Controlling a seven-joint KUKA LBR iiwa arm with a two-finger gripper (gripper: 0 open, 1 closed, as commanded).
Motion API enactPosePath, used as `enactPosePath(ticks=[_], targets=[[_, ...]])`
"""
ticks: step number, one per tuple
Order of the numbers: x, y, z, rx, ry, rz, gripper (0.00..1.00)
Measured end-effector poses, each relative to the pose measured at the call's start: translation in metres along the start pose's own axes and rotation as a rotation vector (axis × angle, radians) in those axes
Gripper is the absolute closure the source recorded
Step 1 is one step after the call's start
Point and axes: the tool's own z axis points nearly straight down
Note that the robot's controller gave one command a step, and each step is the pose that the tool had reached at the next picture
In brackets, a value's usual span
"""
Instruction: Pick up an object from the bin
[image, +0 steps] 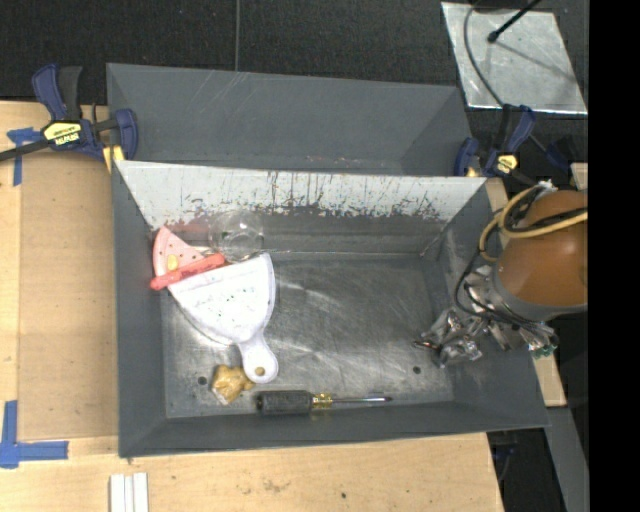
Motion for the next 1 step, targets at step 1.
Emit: enactPosePath(ticks=[1], targets=[[-0.0001, 0.0000, 0.0000, 0.000, 0.000, -0.001, 1.00]])
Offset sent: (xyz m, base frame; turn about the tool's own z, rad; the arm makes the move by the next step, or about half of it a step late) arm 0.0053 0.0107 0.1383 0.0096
